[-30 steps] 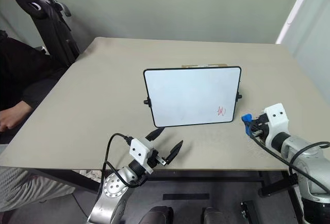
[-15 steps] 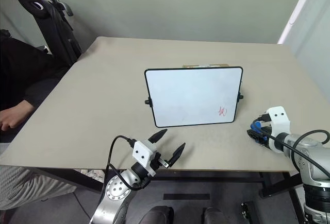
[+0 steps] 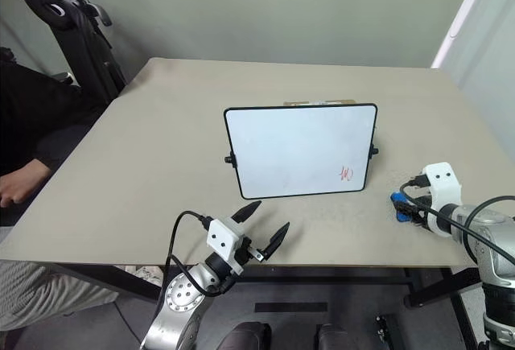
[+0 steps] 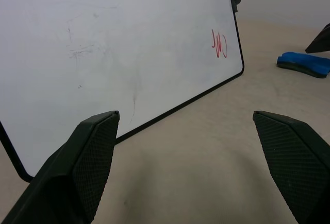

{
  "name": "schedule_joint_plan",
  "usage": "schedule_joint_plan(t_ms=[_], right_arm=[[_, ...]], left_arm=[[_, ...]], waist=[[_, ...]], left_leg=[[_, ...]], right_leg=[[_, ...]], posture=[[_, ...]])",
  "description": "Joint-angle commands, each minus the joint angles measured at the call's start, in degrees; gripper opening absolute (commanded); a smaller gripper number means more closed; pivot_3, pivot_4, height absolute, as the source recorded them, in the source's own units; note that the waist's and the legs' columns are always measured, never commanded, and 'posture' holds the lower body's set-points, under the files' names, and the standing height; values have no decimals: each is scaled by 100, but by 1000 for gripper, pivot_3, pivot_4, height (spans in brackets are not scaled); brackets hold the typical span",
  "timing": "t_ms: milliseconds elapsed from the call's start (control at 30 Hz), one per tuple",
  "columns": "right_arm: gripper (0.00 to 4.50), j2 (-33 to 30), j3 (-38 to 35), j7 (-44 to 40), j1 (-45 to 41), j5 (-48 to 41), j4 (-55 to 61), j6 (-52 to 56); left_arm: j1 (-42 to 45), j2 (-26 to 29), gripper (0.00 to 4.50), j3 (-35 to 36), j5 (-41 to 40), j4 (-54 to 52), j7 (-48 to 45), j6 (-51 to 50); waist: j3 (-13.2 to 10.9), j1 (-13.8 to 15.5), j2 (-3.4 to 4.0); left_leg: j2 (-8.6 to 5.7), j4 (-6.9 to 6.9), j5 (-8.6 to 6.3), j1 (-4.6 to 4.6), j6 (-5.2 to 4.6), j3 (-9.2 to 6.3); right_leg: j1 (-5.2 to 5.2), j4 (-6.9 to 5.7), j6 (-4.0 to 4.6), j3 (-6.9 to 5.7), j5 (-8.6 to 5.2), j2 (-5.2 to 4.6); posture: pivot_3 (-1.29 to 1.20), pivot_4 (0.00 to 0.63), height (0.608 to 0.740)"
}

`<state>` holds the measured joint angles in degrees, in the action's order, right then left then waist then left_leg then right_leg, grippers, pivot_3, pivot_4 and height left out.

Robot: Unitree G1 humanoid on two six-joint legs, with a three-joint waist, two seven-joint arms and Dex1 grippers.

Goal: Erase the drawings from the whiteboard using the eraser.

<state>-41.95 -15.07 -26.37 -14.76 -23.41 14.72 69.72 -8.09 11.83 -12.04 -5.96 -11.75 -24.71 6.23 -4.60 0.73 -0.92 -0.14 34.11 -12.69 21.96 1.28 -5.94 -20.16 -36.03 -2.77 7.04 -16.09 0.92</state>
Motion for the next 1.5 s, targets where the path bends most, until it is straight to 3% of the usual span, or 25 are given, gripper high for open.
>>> schedule_joint_plan(t_ms=[33, 433, 967, 1067, 1233, 1267, 1500], right_arm=[[2968, -162, -140, -19, -232, -20, -143, 50], [2968, -533, 559, -423, -995, 0, -1316, 115], [2968, -602, 1078, -716, -1228, 88, -1731, 48], [2391, -626, 1126, -746, -1223, 80, -1751, 44], [684, -595, 1206, -803, -1214, 72, -1697, 55], [521, -583, 1190, -787, -1215, 80, -1705, 60], [521, -693, 992, -715, -1064, 60, -1380, 163]], left_arm=[[21, -47, 4500, -10, -15, -159, 16, 101], [-67, -71, 4500, -6, 3, -272, 47, 94], [-227, -23, 4500, 26, 10, -477, 115, 69], [-247, -13, 4500, 23, 13, -503, 131, 66], [-279, 14, 4500, 21, 12, -540, 147, 62], [-285, 19, 4500, 21, 12, -543, 146, 62], [-269, 39, 4500, 15, 9, -517, 131, 58]], waist=[[0, 1, 0], [3, 3, 8], [3, 3, 9], [3, 5, 9], [3, 4, 9], [3, 4, 9], [3, 5, 9]], left_leg=[[0, 0, 0, 0, 0, 0], [0, -3, 5, 3, -9, 1], [1, -2, 4, 1, -9, 1], [0, -2, 4, 3, -9, 1], [1, -3, 4, 2, -9, 2], [1, -3, 3, 2, -8, 2], [1, -2, 0, 2, -1, 2]], right_leg=[[-1, 0, 0, 1, 0, 0], [0, 0, -23, 3, 12, 0], [1, -1, -15, 5, 10, 1], [0, -1, -14, 5, 10, 1], [1, -1, -14, 6, 10, 2], [2, -1, -14, 6, 10, 2], [1, -1, -2, 6, 6, 2]], posture=[[0, 150, 730], [0, 150, 730], [0, 150, 730], [0, 150, 730], [0, 150, 730], [0, 150, 730], [0, 150, 730]])
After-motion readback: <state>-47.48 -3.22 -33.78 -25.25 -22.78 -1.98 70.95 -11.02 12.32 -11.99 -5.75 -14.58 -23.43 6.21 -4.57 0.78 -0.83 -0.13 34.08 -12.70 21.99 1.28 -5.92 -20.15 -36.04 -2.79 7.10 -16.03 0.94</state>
